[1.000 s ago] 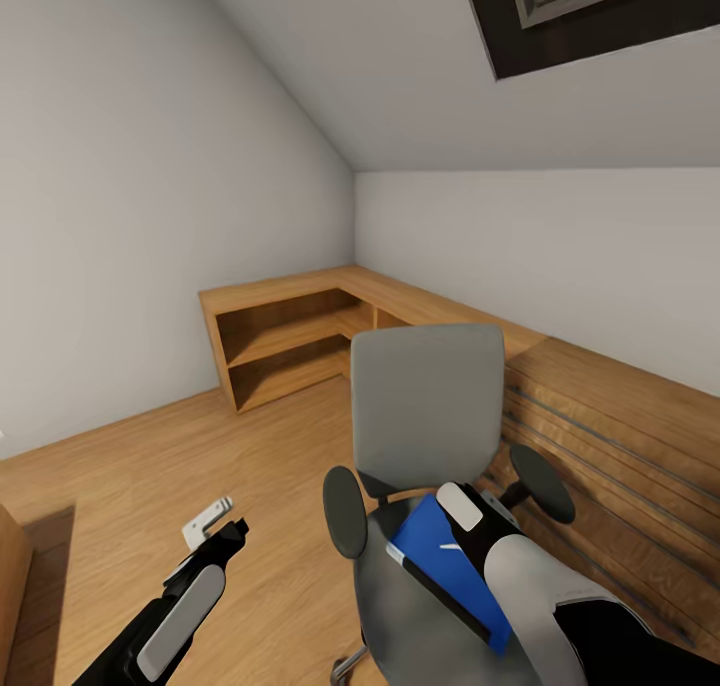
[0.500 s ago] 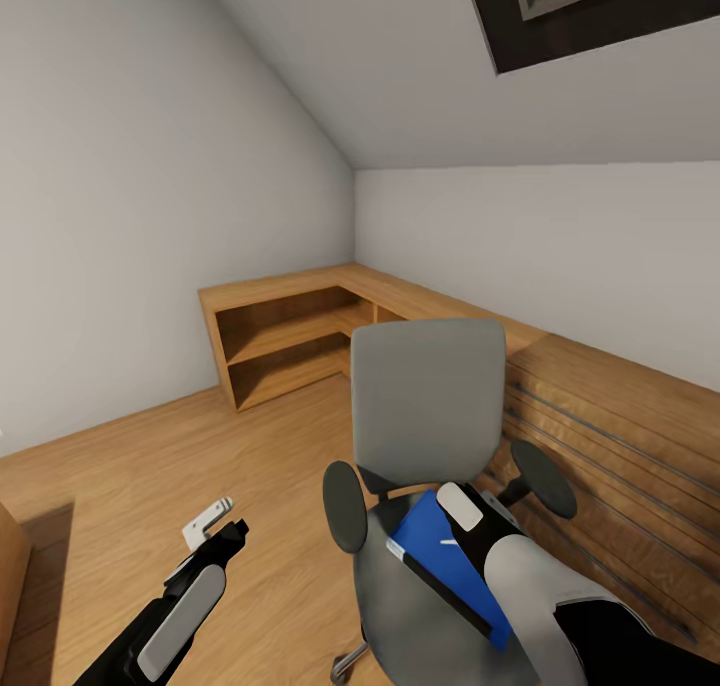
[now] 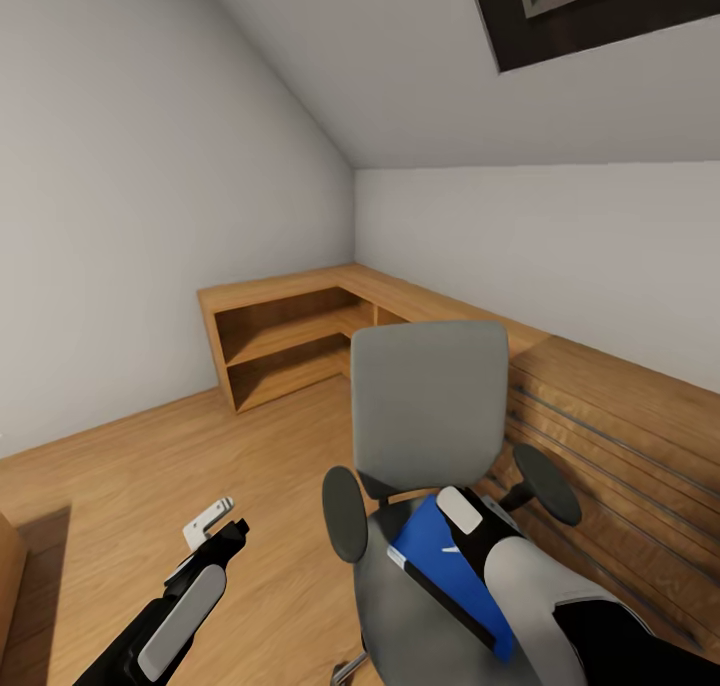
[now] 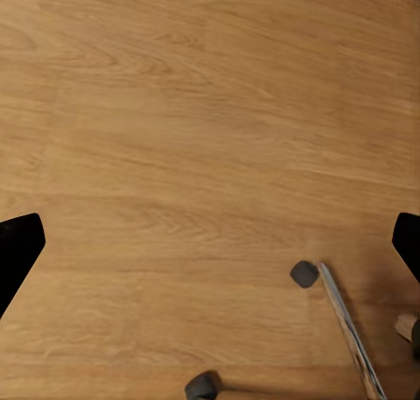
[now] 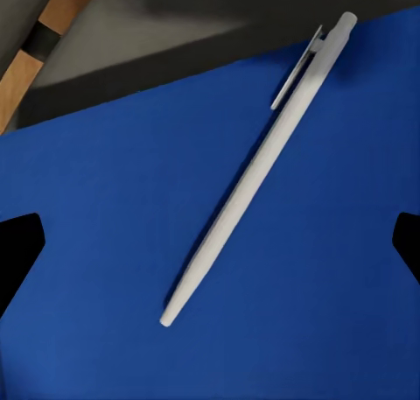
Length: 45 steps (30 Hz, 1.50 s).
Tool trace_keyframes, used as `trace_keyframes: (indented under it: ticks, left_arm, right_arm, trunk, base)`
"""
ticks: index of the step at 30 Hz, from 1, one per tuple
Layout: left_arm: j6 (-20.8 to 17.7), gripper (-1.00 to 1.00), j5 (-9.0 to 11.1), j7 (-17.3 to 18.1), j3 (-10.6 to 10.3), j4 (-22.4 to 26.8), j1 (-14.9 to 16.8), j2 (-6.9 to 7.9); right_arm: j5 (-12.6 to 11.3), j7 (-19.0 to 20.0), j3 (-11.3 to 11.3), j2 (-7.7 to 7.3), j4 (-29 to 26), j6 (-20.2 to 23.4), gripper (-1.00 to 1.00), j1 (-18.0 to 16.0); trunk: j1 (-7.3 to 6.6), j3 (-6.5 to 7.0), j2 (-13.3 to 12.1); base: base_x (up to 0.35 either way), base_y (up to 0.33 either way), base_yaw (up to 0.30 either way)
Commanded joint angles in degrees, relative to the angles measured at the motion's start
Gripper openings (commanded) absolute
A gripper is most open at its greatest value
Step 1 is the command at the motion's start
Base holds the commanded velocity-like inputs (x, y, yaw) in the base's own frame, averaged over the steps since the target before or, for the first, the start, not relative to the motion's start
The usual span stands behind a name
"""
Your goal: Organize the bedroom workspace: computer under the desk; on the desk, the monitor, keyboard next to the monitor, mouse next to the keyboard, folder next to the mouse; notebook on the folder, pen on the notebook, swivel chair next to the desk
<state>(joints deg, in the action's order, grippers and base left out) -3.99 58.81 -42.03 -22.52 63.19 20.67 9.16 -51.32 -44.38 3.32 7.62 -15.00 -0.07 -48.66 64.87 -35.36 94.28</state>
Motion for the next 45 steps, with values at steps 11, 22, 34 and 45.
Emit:
trace_keyframes:
  ticks: [11,22,34,45]
  left_arm:
    - [-0.2,1.0,0.1,-0.3,-0.2,0.1,0.1,0.07]
    - [-0.3,1.0,0.2,-0.2,-0.2,-0.1,0.0,0.06]
    - [-0.2,1.0,0.1,-0.3,-0.2,-0.1,0.0,-0.02]
    - [-0.2,1.0,0.1,-0.3,-0.2,-0.1,0.0,-0.02]
  right_arm:
    - [0.2,-4.0,0.8,0.26,0.3,-0.8,1.0,0.0]
    - [0.6,-4.5,1.1,0.29,0.3,-1.4,1.0,0.0]
    - [1.0,-6.1,1.0,0.25,-0.1,-1.5,1.0,0.0]
    - [1.0,-6.2,1.0,0.27,-0.2,-1.5,1.0,0.0]
  trunk:
    - [0.01,-0.06,0.0]
    - [0.01,-0.06,0.0]
    - [0.01,-0.06,0.0]
    - [0.45,-0.42,0.8]
  base:
    - [0.02,0.0,0.0]
    - [0.097,0.0,0.0]
    - [0.003,0.0,0.0]
    - [0.0,0.0,0.0]
